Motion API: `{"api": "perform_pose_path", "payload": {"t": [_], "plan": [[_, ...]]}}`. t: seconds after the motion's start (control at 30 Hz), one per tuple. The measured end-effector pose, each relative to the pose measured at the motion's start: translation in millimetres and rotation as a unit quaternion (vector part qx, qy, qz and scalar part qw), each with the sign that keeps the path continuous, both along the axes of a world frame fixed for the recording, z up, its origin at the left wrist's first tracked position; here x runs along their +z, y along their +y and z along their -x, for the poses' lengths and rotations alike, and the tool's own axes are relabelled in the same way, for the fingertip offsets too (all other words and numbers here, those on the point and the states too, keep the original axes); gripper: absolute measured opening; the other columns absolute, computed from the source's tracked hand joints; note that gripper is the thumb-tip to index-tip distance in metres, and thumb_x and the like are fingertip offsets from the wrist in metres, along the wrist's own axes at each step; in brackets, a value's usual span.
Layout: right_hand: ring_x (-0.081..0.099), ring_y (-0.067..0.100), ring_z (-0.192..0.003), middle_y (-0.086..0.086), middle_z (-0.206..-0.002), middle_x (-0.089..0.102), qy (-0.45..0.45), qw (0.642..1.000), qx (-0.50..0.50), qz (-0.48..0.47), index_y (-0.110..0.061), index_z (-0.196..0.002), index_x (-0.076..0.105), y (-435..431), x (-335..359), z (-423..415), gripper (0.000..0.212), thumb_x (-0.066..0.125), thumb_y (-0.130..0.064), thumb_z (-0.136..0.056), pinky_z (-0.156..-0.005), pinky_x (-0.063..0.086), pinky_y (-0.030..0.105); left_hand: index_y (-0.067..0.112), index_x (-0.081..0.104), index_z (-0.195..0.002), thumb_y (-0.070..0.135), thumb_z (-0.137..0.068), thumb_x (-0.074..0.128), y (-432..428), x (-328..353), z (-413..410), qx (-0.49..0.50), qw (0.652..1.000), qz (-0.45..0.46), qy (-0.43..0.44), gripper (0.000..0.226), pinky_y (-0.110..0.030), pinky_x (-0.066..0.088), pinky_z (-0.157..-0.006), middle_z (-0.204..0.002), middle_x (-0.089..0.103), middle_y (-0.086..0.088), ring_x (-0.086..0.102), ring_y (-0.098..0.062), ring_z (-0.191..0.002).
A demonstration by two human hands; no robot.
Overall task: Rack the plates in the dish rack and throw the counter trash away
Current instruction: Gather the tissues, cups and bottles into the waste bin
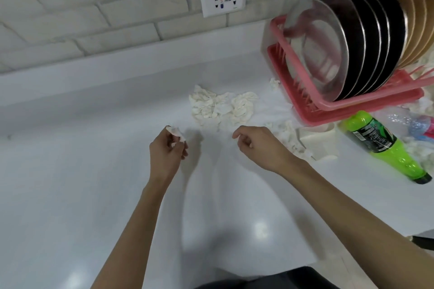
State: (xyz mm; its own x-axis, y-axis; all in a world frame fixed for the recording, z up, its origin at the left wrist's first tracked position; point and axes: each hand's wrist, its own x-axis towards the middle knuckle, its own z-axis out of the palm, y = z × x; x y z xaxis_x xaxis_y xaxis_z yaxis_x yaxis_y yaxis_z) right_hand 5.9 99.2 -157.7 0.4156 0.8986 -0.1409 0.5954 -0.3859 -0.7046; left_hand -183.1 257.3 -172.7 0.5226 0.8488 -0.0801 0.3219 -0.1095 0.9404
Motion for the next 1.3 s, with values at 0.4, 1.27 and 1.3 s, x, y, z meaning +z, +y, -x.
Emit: {"api": "perform_pose_path", "payload": {"t": [0.4,1.27,1.3], "plan": [[0.052,0.027,-0.104,0.011,-0.116,0.053,-0.358,0.921,0.119,0.098,-0.010,-0.109,0.063,101,-18,19,0.020,0.054,-0.016,-0.093,-0.082,0.038,0.033,0.010,0.059,-0.069,0.008,-0.086,0.044,-9,-14,29,0.024,0.988,0.138,0.063,0.023,-0.025,0.034,-0.049,-0.062,0.042,-0.002,0.037,-0.017,-0.059],[0.054,0.007,-0.064,-0.007,-0.079,0.064,0.214,0.975,-0.063,0.015,-0.021,-0.088,0.067,-25,-6,36,0.016,0.055,-0.018,-0.079,-0.060,0.040,0.025,0.021,0.069,-0.081,0.001,-0.092,0.047,-38,-8,9,-0.040,0.993,0.072,0.084,0.031,-0.013,0.038,-0.054,-0.065,0.063,0.020,0.052,0.000,-0.058],[0.047,0.003,-0.057,-0.012,-0.070,0.058,0.209,0.975,-0.071,0.019,-0.019,-0.084,0.065,-29,-7,35,0.005,0.061,-0.017,-0.081,-0.055,0.036,0.020,0.020,0.068,-0.079,0.005,-0.091,0.048,-43,-8,7,-0.052,0.992,0.069,0.090,0.027,-0.012,0.038,-0.054,-0.064,0.062,0.019,0.052,0.001,-0.059]]}}
